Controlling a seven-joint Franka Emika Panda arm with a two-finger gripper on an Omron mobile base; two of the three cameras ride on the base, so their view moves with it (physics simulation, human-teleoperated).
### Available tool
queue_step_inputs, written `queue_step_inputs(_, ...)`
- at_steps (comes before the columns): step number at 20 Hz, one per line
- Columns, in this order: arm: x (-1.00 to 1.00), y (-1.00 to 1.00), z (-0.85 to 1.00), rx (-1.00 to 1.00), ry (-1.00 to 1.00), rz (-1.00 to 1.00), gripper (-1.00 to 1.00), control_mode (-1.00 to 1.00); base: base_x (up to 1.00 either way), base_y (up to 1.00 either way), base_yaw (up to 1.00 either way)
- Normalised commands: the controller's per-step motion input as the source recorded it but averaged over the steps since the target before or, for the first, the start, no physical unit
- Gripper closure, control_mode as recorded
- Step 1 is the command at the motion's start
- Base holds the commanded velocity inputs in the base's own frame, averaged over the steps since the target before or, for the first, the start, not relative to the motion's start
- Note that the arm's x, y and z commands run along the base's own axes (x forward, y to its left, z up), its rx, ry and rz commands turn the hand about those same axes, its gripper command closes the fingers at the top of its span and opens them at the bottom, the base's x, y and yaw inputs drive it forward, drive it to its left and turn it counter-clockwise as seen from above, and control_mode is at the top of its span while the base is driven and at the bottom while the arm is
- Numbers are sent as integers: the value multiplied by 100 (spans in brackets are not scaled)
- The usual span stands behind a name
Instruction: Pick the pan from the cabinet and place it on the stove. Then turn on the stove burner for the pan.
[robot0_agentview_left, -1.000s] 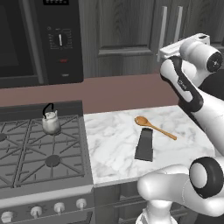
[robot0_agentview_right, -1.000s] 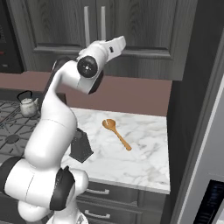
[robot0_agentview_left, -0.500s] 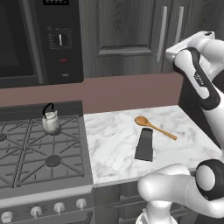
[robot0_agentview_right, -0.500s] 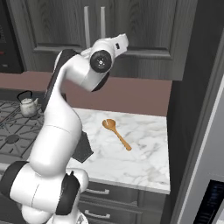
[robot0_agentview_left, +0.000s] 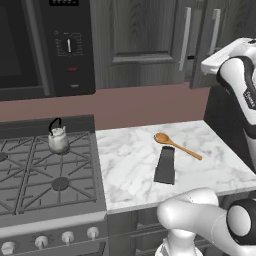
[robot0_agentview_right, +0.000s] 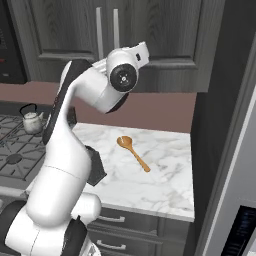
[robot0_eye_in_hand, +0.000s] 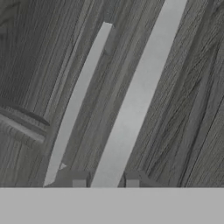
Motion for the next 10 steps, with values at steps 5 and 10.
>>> queue_step_inputs(5, -57, -27, 15, -1, 0, 7, 100, -100, 0, 0, 0)
queue_step_inputs(10, -53, -40, 15, -1, 0, 8, 100, -100, 0, 0, 0)
